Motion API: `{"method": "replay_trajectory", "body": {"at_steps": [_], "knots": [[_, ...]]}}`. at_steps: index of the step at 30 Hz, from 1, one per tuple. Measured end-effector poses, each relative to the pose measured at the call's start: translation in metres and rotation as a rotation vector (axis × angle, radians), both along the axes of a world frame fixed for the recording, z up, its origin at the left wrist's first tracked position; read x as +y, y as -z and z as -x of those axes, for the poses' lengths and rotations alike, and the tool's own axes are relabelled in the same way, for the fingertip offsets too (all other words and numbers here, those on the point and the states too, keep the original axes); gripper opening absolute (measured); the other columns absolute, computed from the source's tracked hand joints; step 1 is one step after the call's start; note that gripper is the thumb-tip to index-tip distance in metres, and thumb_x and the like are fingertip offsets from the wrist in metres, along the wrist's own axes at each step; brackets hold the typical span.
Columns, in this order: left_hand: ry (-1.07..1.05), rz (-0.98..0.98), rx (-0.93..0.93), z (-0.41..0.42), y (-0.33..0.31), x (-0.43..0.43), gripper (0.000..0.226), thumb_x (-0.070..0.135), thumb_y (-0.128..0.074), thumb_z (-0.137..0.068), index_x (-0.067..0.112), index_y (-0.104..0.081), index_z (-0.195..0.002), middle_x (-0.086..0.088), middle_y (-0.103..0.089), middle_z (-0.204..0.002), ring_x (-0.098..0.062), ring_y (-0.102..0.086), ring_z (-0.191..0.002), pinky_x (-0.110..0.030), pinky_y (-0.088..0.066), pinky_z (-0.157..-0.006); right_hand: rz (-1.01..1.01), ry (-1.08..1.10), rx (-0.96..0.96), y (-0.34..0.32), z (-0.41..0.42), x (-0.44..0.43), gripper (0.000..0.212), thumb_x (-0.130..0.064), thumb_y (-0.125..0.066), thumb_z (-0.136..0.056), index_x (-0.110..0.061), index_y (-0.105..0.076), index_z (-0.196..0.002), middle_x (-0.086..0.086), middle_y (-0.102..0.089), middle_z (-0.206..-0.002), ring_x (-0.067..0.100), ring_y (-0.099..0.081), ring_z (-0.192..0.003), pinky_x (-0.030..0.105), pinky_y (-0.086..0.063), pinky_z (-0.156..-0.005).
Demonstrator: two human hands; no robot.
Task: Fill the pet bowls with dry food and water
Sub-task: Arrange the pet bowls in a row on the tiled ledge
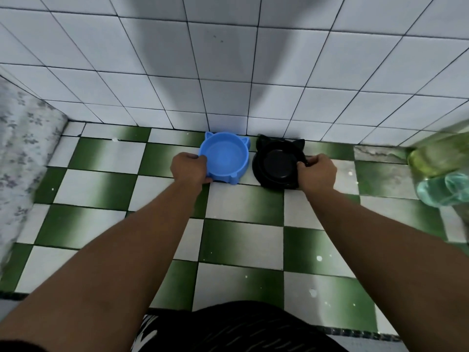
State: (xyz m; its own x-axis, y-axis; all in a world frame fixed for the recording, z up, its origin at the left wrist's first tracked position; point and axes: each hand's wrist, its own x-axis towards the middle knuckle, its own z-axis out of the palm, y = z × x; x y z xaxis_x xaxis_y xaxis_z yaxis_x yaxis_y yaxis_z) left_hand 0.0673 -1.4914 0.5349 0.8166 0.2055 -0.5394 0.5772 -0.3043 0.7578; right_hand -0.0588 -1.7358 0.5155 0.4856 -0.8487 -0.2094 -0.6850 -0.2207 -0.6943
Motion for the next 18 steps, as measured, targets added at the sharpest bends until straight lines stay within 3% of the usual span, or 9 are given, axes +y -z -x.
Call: {"method": "replay_trajectory", "body": {"at_steps": [5, 7, 9, 12, 15, 18], "knots": [[-0.005, -0.028, -0.029, 0.001, -0.001, -0.001, 0.021, 0.008, -0.072, -0.093, 0.004, -0.064, -0.112, -0.011, -0.061, -0.109, -0.033, -0.068, -0.087, -0.040, -0.065, -0.061, -0.022, -0.016, -0.001, 0.001, 0.001, -0.006, 0.024, -0.029, -0.073, -0.083, -0.012, -0.064, -0.098, 0.003, -0.066, -0.097, 0.024, -0.065, -0.091, 0.031, -0.050, -0.079], [0.032, -0.060, -0.032, 0.002, -0.002, 0.000, 0.015, 0.016, -0.072, -0.095, 0.005, -0.061, -0.096, -0.009, -0.062, -0.100, -0.029, -0.067, -0.083, -0.042, -0.066, -0.067, -0.012, -0.037, 0.002, -0.003, 0.005, -0.007, 0.034, -0.038, -0.074, -0.082, -0.012, -0.061, -0.101, 0.004, -0.065, -0.101, 0.024, -0.063, -0.093, 0.032, -0.050, -0.079], [0.067, -0.088, -0.038, 0.005, -0.003, 0.004, 0.023, 0.026, -0.071, -0.096, 0.008, -0.059, -0.088, -0.008, -0.062, -0.093, -0.027, -0.068, -0.078, -0.043, -0.066, -0.070, 0.013, -0.044, 0.003, -0.009, 0.011, -0.008, 0.040, -0.045, -0.072, -0.082, -0.013, -0.058, -0.103, 0.005, -0.063, -0.103, 0.024, -0.061, -0.094, 0.035, -0.051, -0.080], [0.139, -0.179, -0.165, 0.015, -0.006, 0.018, 0.035, 0.036, -0.070, -0.094, 0.004, -0.061, -0.104, -0.006, -0.061, -0.101, -0.023, -0.065, -0.088, -0.031, -0.056, -0.068, 0.108, -0.073, -0.012, -0.025, 0.018, -0.001, 0.044, -0.047, -0.070, -0.083, -0.013, -0.057, -0.107, 0.008, -0.062, -0.106, 0.028, -0.061, -0.098, 0.035, -0.049, -0.078], [0.230, -0.251, -0.257, 0.034, -0.017, 0.042, 0.055, 0.044, -0.071, -0.090, 0.009, -0.057, -0.130, -0.008, -0.062, -0.127, -0.025, -0.062, -0.106, -0.032, -0.048, -0.083, 0.226, -0.165, -0.074, -0.046, 0.021, 0.025, 0.044, -0.042, -0.068, -0.084, -0.009, -0.057, -0.110, 0.015, -0.061, -0.112, 0.032, -0.060, -0.104, 0.035, -0.047, -0.081], [0.285, -0.238, -0.309, 0.054, -0.033, 0.075, 0.050, 0.047, -0.070, -0.091, 0.015, -0.058, -0.128, -0.008, -0.062, -0.128, -0.025, -0.062, -0.108, -0.032, -0.047, -0.088, 0.263, -0.321, -0.153, -0.067, 0.017, 0.070, 0.041, -0.039, -0.069, -0.083, -0.009, -0.057, -0.108, 0.015, -0.061, -0.112, 0.033, -0.058, -0.104, 0.037, -0.048, -0.087]]}}
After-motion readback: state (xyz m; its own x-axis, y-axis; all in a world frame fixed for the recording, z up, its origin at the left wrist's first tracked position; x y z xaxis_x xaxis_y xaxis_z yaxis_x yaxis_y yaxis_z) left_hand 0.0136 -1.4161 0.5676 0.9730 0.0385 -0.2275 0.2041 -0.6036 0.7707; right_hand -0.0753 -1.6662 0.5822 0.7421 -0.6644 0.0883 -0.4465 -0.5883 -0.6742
